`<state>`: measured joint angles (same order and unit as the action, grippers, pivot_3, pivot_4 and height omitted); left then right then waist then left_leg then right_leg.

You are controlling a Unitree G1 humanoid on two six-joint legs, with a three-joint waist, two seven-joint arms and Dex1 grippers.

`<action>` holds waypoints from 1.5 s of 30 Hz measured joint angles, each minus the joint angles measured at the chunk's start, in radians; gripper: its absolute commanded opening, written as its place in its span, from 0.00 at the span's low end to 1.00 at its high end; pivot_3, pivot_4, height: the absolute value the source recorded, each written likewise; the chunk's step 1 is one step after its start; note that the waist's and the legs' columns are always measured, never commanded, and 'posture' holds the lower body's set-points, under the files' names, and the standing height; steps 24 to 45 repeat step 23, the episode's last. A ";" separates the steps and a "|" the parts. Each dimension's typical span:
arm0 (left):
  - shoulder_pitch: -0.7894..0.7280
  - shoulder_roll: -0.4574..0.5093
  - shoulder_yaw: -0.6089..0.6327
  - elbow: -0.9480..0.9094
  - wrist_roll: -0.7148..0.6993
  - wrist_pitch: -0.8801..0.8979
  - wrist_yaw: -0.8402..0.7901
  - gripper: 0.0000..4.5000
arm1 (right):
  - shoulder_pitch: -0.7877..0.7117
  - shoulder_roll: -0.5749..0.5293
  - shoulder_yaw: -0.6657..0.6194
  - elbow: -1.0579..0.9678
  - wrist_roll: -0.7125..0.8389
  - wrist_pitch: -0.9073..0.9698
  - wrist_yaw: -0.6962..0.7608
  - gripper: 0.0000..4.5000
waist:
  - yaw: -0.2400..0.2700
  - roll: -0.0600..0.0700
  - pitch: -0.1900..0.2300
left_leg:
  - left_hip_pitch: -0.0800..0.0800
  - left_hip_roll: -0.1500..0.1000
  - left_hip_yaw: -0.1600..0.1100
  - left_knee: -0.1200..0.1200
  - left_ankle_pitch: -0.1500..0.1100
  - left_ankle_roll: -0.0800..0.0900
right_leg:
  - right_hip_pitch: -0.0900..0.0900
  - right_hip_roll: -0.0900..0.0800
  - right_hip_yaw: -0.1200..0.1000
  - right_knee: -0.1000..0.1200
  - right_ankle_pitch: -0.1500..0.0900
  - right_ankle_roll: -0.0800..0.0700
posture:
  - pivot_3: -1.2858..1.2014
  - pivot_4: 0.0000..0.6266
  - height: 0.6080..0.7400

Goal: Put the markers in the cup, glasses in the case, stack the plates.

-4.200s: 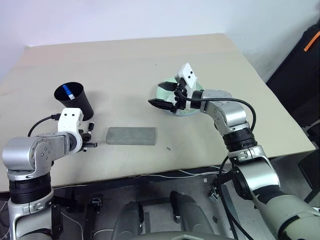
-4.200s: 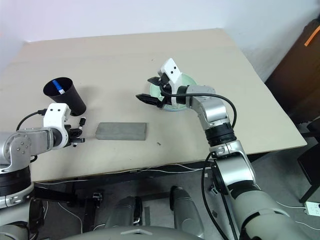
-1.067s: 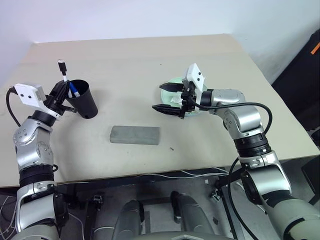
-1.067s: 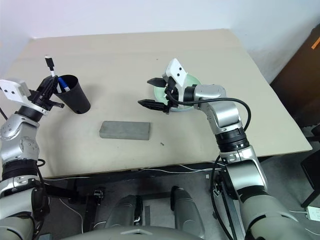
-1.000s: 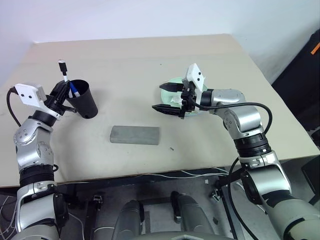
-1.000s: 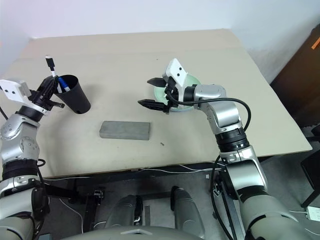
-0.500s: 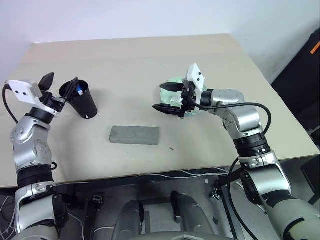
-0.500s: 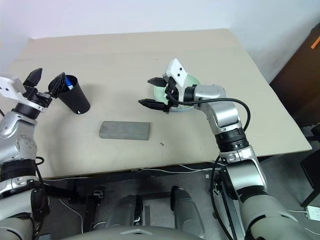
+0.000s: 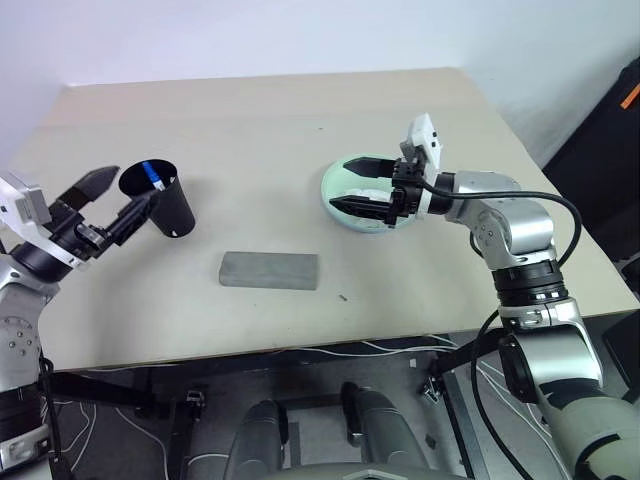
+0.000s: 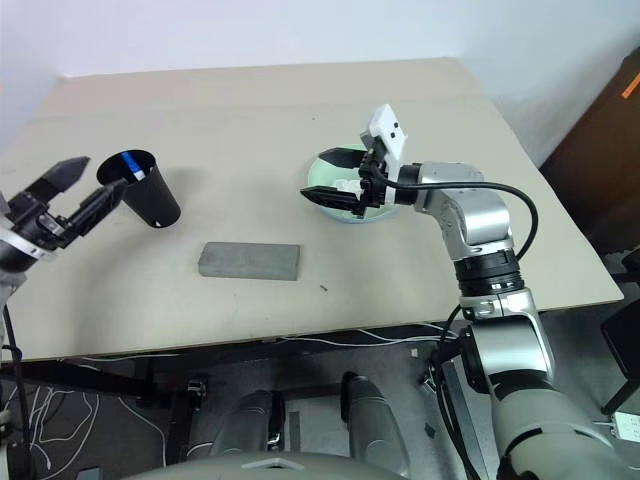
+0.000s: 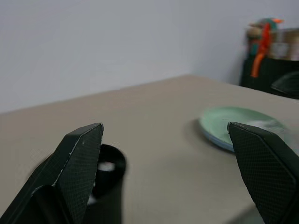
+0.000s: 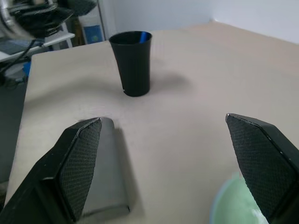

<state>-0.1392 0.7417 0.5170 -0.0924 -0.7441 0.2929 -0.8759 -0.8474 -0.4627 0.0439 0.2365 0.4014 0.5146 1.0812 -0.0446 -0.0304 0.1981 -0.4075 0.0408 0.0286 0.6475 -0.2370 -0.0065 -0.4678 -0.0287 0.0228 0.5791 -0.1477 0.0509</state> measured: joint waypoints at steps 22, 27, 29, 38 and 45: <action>-0.026 -0.172 -0.147 0.085 0.127 -0.176 -0.068 0.99 | 0.143 -0.075 -0.068 -0.045 -0.025 -0.044 -0.098 1.00 | 0.001 0.000 0.000 | 0.000 0.001 0.001 0.001 0.000 0.000 | 0.000 0.002 0.001 -0.001 0.001 -0.001 | 0.52 0.24 0.95; -0.028 -0.172 -0.147 0.094 0.130 -0.178 -0.069 0.99 | 0.139 -0.075 -0.069 -0.035 -0.028 -0.047 -0.102 1.00 | 0.000 0.000 0.000 | 0.000 0.001 0.001 0.001 0.000 0.000 | 0.000 0.002 0.001 -0.001 0.001 -0.001 | 0.52 0.24 0.95; -0.028 -0.172 -0.147 0.094 0.130 -0.178 -0.069 0.99 | 0.139 -0.075 -0.069 -0.035 -0.028 -0.047 -0.102 1.00 | 0.000 0.000 0.000 | 0.000 0.001 0.001 0.001 0.000 0.000 | 0.000 0.002 0.001 -0.001 0.001 -0.001 | 0.52 0.24 0.95; -0.028 -0.172 -0.147 0.094 0.130 -0.178 -0.069 0.99 | 0.139 -0.075 -0.069 -0.035 -0.028 -0.047 -0.102 1.00 | 0.000 0.000 0.000 | 0.000 0.001 0.001 0.001 0.000 0.000 | 0.000 0.002 0.001 -0.001 0.001 -0.001 | 0.52 0.24 0.95; -0.028 -0.172 -0.147 0.094 0.130 -0.178 -0.069 0.99 | 0.139 -0.075 -0.069 -0.035 -0.028 -0.047 -0.102 1.00 | 0.000 0.000 0.000 | 0.000 0.001 0.001 0.001 0.000 0.000 | 0.000 0.002 0.001 -0.001 0.001 -0.001 | 0.52 0.24 0.95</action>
